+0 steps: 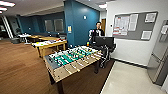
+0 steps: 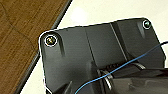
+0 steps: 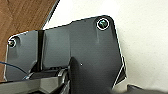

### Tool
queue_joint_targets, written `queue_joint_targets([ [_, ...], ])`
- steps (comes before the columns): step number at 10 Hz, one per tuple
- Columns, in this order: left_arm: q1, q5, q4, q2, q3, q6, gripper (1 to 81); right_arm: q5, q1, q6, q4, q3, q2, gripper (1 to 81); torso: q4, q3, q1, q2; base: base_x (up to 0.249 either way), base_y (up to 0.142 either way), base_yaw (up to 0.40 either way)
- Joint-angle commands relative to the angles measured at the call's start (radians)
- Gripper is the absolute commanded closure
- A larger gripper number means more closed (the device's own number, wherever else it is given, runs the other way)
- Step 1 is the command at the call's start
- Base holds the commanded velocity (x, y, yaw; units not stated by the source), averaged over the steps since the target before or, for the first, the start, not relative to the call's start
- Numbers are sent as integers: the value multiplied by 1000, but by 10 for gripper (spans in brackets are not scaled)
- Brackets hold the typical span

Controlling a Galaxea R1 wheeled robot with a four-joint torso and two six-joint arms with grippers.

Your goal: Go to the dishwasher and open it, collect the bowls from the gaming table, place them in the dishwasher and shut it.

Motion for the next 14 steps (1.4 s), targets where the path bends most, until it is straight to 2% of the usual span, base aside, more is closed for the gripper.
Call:
queue_joint_targets([
  [1, -54, 52, 10, 1, -6, 8, 10, -54, 51, 0, -3, 1, -2, 10, 0, 0, 0, 0, 0, 0, 349],
  [14, -54, 55, 9, 5, -12, 7, 10, -54, 49, 0, -3, 4, 0, 10, 0, 0, 0, 0, 0, 0, 349],
])
